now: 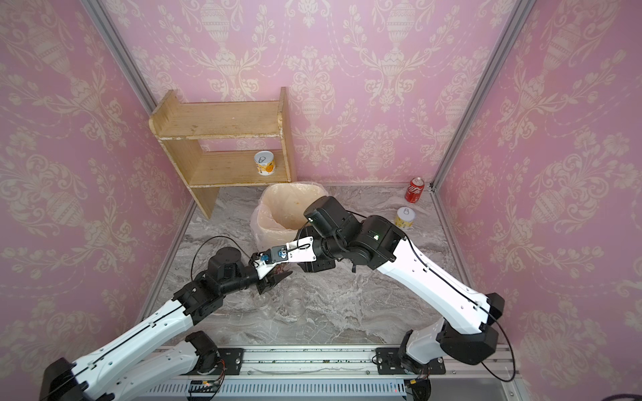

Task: Empty the moldy dried flower tea in the jars
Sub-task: Unscrew the lid from the jar, then place the lid at the center of the board.

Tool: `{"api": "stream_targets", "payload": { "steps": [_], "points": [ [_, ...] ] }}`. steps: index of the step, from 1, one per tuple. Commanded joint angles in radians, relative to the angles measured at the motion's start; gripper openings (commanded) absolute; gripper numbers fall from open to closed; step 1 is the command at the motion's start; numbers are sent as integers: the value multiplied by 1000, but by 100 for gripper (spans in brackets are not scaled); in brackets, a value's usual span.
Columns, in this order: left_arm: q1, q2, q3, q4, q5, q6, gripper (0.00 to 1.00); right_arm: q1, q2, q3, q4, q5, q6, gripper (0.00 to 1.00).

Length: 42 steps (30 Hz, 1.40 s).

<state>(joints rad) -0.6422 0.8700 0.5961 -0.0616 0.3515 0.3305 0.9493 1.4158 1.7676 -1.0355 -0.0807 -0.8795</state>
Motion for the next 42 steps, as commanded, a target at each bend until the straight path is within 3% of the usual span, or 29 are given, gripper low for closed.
{"api": "stream_targets", "payload": {
  "steps": [1, 9, 21, 30, 42],
  "points": [
    [5, -30, 8, 17, -31, -16, 24, -24, -92, -81, 60, -1, 123, 25],
    [4, -75, 4, 17, -58, -21, 24, -87, -320, -427, 263, 79, 490, 33],
    [5, -116, -4, 30, -89, -27, 24, -123, -428, -855, 483, 296, 977, 34],
    [5, -110, -10, 51, -93, -33, 24, -220, -287, -905, 481, 320, 1232, 34],
    [5, -115, -12, 50, -90, -30, 24, -252, -37, -859, 483, 215, 1342, 35]
  ]
}}
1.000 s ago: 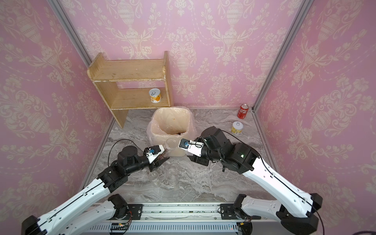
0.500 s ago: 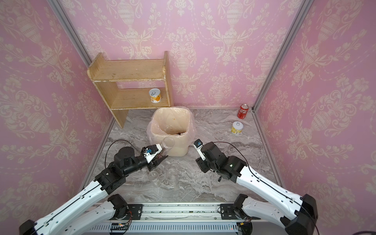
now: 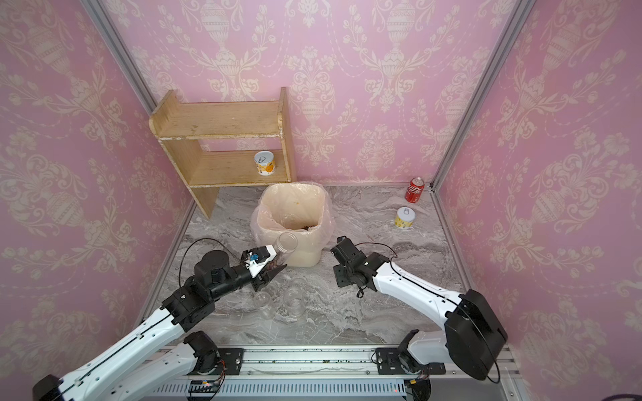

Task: Empty the moldy dried flower tea in the jars
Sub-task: Place the lid at the center of the board.

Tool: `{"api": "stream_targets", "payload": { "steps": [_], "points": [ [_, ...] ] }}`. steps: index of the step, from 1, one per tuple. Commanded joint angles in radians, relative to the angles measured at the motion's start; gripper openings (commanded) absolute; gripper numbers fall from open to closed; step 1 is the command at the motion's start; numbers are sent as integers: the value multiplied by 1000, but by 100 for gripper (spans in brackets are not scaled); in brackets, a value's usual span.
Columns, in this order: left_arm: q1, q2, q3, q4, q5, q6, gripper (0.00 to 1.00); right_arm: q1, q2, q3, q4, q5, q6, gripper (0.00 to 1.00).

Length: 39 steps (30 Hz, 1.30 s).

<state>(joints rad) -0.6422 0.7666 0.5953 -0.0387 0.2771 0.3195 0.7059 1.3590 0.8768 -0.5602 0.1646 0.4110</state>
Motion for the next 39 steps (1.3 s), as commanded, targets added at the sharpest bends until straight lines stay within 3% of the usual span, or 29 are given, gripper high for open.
{"api": "stream_targets", "payload": {
  "steps": [1, 23, 39],
  "points": [
    [5, -12, -11, 28, -15, -20, 24, -11, 33, 33, 13, -35, 59, 35],
    [5, -2, -10, 36, -14, -12, 24, -26, 238, 70, 52, -137, 145, 41],
    [6, -9, -9, 30, -20, -7, 24, -27, 293, 72, 72, -190, 181, 48]
  ]
}}
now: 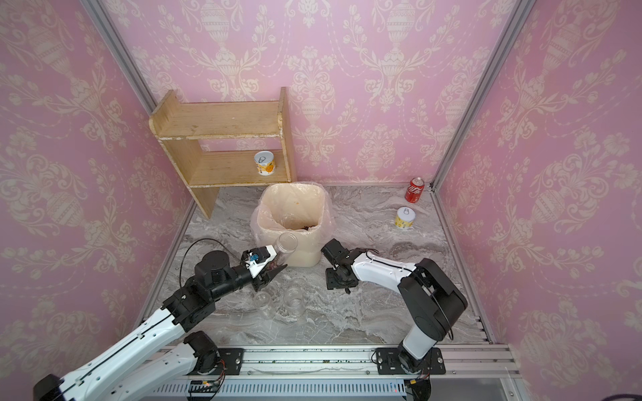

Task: Empty the moldy dried flower tea in the jars
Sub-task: Place the lid at the center of the board, then pour the moldy dried flower tea into the trash bin.

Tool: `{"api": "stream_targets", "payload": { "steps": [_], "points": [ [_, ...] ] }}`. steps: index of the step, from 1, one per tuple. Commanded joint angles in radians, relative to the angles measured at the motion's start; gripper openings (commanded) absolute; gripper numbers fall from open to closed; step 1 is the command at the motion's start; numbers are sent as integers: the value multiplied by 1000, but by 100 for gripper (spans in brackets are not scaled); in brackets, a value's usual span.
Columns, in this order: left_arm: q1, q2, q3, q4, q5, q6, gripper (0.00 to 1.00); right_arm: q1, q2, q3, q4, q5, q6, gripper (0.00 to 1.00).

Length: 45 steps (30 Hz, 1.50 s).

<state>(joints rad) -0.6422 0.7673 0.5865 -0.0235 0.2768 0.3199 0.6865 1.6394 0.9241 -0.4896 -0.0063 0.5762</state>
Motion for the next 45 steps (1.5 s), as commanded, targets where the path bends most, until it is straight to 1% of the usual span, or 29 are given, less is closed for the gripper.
{"api": "stream_targets", "payload": {
  "steps": [1, 2, 7, 11, 15, 18, 22, 24, 25, 28, 32, 33, 37, 41, 45],
  "points": [
    [4, -10, -1, 14, -19, -8, 24, -7, 15, 24, 1, -21, 16, 49],
    [6, -10, 0, 14, -19, -8, 24, -8, 18, 25, 1, -25, 43, 50],
    [5, -12, 0, 14, -18, -8, 24, -8, 22, 25, -3, -35, 47, 62],
    [6, -13, 0, 12, -21, -5, 24, -7, 25, 25, -3, -50, 47, 70],
    [5, -19, 9, 2, -24, -4, 24, -8, 17, 30, -12, -55, 45, 72],
    [5, -22, 44, -47, -42, 10, 24, -8, -22, 32, -36, -32, 37, 72],
    [5, -35, 129, -149, -83, 60, 23, -8, -113, 31, -88, 33, 28, 73],
    [5, -30, 194, -205, -108, 96, 23, -11, -162, 31, -119, 72, 28, 76],
    [5, -21, 227, -240, -127, 117, 23, -15, -189, 29, -136, 91, -4, 77],
    [5, 19, 330, -339, -189, 179, 23, -34, -259, 20, -176, 135, -19, 81],
    [6, 106, 476, -454, -299, 291, 23, -72, -359, 7, -192, 168, -61, 95],
    [4, 128, 506, -472, -323, 319, 23, -79, -383, 6, -188, 171, -74, 97],
    [9, 242, 635, -555, -413, 429, 23, -88, -491, 4, -139, 168, -151, 100],
    [23, 346, 733, -589, -475, 525, 23, -89, -564, 9, -91, 128, -246, 100],
    [40, 421, 803, -607, -509, 614, 23, -89, -621, 6, -58, 114, -287, 100]
  ]
}}
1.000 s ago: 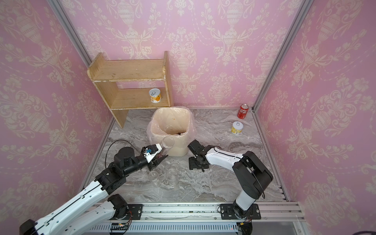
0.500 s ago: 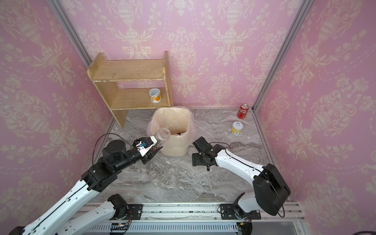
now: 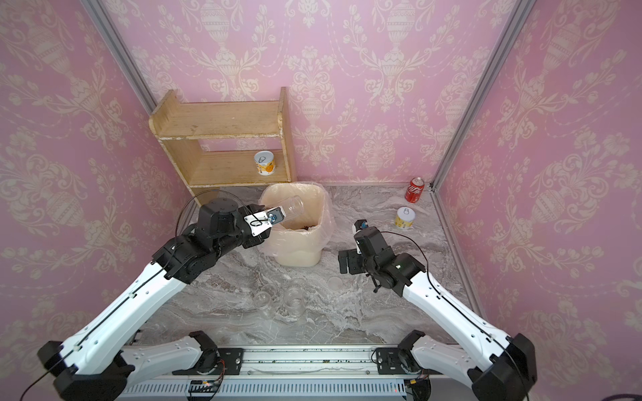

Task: Empty the moldy dried flower tea in the jars
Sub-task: Pour the moldy dried flower tea into the trash bin.

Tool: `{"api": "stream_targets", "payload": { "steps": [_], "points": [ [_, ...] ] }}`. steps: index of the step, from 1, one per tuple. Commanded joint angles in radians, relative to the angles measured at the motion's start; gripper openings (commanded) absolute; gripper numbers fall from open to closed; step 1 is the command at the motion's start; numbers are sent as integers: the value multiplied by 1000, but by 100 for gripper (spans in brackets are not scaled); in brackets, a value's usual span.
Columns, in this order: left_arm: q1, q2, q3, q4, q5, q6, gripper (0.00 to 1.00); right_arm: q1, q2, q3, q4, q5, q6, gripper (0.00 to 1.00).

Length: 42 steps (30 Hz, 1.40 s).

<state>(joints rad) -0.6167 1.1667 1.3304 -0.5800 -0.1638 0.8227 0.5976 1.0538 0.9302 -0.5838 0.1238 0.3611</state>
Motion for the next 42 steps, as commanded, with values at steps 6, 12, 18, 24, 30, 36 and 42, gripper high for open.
{"api": "stream_targets", "payload": {
  "steps": [6, 12, 18, 24, 30, 36, 42],
  "points": [
    [31, 131, 164, -66, -158, 249, 22, 1, -127, -51, 96, -30, -82, 99],
    [43, 203, 199, -58, -245, 375, 21, 0, -154, -85, 81, -20, -72, 99],
    [48, 218, 191, -13, -277, 464, 20, 0, -172, -107, 95, -25, -46, 100],
    [52, 217, 153, 70, -315, 589, 17, 0, -156, -119, 109, -41, -20, 100],
    [60, 211, 115, 124, -316, 704, 17, 0, -143, -116, 109, -49, -8, 100],
    [69, 222, 94, 169, -334, 802, 17, 1, -134, -126, 123, -71, 12, 100],
    [77, 220, 75, 212, -315, 887, 17, 0, -125, -138, 130, -88, 22, 100]
  ]
}}
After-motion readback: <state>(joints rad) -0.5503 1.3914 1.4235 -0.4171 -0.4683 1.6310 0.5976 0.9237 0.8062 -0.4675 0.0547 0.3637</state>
